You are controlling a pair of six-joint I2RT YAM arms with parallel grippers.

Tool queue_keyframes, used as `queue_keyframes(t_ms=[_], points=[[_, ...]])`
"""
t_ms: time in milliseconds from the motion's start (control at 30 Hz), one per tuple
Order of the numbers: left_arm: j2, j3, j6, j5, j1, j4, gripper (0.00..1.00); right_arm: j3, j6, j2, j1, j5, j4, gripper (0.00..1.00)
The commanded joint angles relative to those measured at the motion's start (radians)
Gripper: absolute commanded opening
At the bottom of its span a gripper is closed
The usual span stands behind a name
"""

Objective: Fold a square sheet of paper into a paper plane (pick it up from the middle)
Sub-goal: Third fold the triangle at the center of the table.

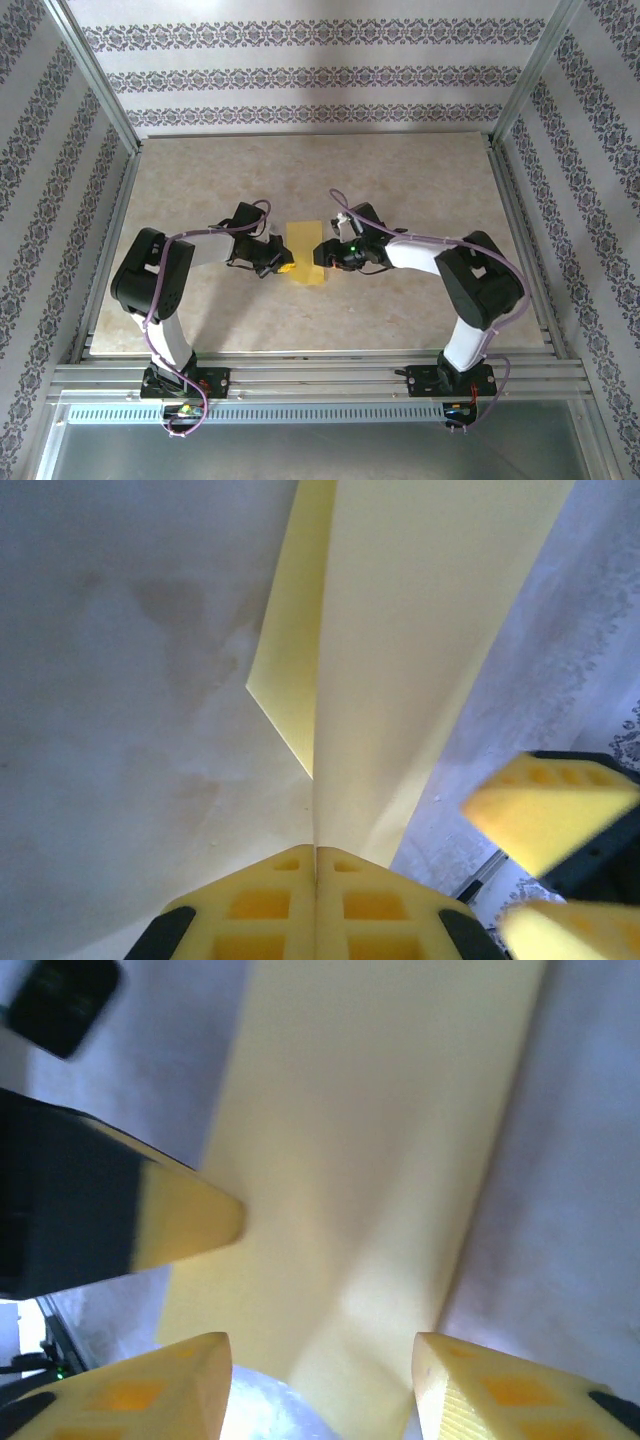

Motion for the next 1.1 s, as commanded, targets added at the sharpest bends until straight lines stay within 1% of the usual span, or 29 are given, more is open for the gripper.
queue_keyframes(t_ms=[0,67,133,200,300,333,400,467,533,700,833,933,1067], points=[[-0.061,0.002,-0.093,-0.041,0.005,-0.034,0.01,-0.024,-0.216,-0.114,0.035,0.134,0.01,0.59],[-0.07,0.001,-0.132,-0.049,0.005,-0.034,0.01,-0.043,-0.323,-0.159,0.08,0.266,0.011,0.62],[-0.075,0.002,-0.166,-0.054,0.004,-0.035,0.01,-0.07,-0.453,-0.193,0.145,0.429,0.037,0.63],[-0.074,0.006,-0.189,-0.052,0.002,-0.034,0.01,-0.09,-0.564,-0.194,0.189,0.504,0.078,0.63],[-0.073,0.006,-0.214,-0.053,-0.003,-0.025,0.01,-0.096,-0.671,-0.163,0.224,0.494,0.119,0.64],[-0.071,0.009,-0.216,-0.053,-0.004,-0.028,0.01,-0.11,-0.726,-0.153,0.234,0.454,0.156,0.61],[-0.069,0.011,-0.218,-0.055,-0.006,-0.031,0.01,-0.166,-0.792,-0.147,0.264,0.449,0.27,0.6],[-0.069,0.006,-0.218,-0.055,-0.008,-0.031,0.01,-0.191,-0.806,-0.133,0.274,0.429,0.344,0.61],[-0.069,0.004,-0.22,-0.055,-0.008,-0.027,0.01,-0.184,-0.821,-0.11,0.284,0.401,0.353,0.61],[-0.063,0.002,-0.222,-0.052,-0.01,-0.02,0.01,-0.162,-0.894,-0.035,0.327,0.447,0.384,0.64],[-0.063,-0.002,-0.221,-0.049,-0.01,-0.017,0.01,-0.151,-0.911,0.005,0.338,0.488,0.429,0.63],[-0.061,-0.004,-0.219,-0.048,-0.009,-0.017,0.01,-0.144,-0.909,0.023,0.338,0.514,0.467,0.6],[-0.06,-0.006,-0.217,-0.046,-0.01,-0.017,0.01,-0.134,-0.908,0.044,0.34,0.537,0.493,0.51]])
